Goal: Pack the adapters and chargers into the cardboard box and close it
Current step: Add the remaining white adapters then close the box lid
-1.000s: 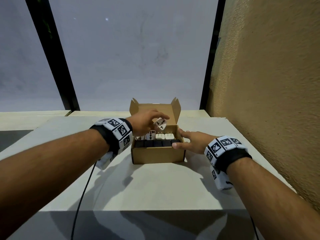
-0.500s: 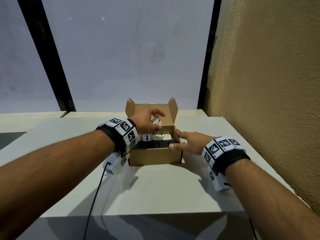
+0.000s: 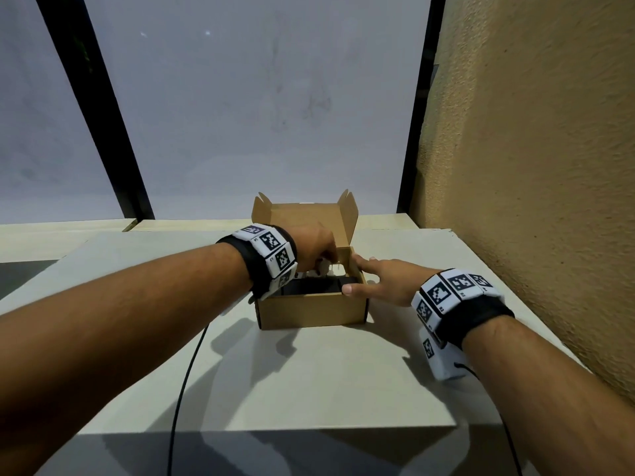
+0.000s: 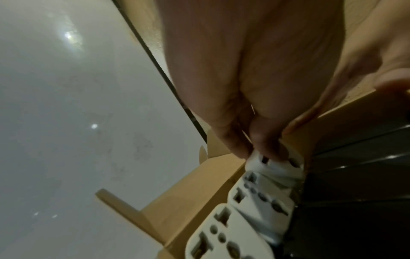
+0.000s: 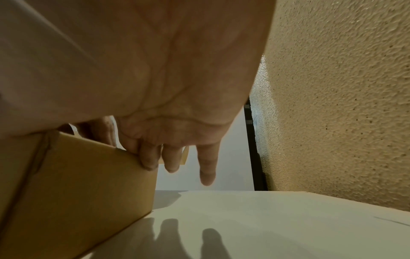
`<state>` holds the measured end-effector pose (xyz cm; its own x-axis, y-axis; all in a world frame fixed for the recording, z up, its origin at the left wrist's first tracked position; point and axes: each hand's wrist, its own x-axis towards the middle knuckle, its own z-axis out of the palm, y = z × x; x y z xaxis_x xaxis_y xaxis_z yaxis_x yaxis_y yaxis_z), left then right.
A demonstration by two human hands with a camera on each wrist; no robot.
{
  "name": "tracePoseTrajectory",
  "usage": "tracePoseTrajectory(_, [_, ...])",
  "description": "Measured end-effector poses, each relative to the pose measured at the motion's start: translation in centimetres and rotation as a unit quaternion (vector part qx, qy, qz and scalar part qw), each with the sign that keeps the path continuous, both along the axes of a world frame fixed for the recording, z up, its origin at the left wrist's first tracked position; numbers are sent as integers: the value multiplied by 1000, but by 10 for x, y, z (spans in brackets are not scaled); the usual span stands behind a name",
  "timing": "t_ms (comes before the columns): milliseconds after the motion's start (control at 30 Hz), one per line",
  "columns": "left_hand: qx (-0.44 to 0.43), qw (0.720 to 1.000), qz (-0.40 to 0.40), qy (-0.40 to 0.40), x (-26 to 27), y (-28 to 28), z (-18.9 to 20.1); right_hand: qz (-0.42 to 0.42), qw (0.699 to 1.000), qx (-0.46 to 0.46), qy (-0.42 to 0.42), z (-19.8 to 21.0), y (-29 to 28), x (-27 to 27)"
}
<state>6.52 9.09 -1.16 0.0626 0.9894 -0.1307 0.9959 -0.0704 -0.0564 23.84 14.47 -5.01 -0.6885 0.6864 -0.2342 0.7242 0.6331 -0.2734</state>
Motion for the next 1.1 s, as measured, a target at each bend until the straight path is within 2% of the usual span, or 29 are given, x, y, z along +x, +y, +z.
tracePoseTrajectory(167, [-58,997,-10,50,7,5,-6,14,999,-8,-32,7,10,2])
tracePoseTrajectory(267, [-47,998,-15,48,3,5,-9,17,1000,-7,-11,17,23,4])
tracePoseTrajectory(400, [-1,1000,15,-15,-6,3,-6,-33,998,41,42,23,48,0])
tracePoseTrajectory(467, [69,993,49,-80,-17,1,2,-66,994,52,76,26,56,-9])
tracePoseTrajectory(533, [170,965,110,-165,-31,-7,14,-84,989,44,111,29,62,-21])
tracePoseTrajectory(600, [241,931,191,-199,-53,-18,23,-82,986,11,143,32,65,-34])
tracePoseTrajectory(700, [190,899,314,-238,-81,-33,14,-89,972,-60,209,33,64,-48])
tracePoseTrajectory(733, [164,877,343,-295,-84,-37,11,-96,962,-90,241,33,61,-51])
tracePoseTrajectory(800, [150,793,354,-473,-81,-43,6,-108,931,-156,313,32,56,-54])
tracePoseTrajectory(833, [147,756,344,-537,-79,-45,4,-114,912,-180,350,32,52,-54])
tracePoseTrajectory(867, [145,737,331,-571,-78,-48,2,-127,893,-194,385,33,48,-51])
tracePoseTrajectory(933, [143,740,309,-580,-78,-56,-4,-141,863,-216,435,34,39,-41])
tracePoseTrajectory(967, [140,745,300,-579,-78,-63,-7,-135,858,-224,441,34,33,-35])
tracePoseTrajectory(1100, [130,777,264,-557,-76,-91,-16,-60,904,-193,376,28,13,-15])
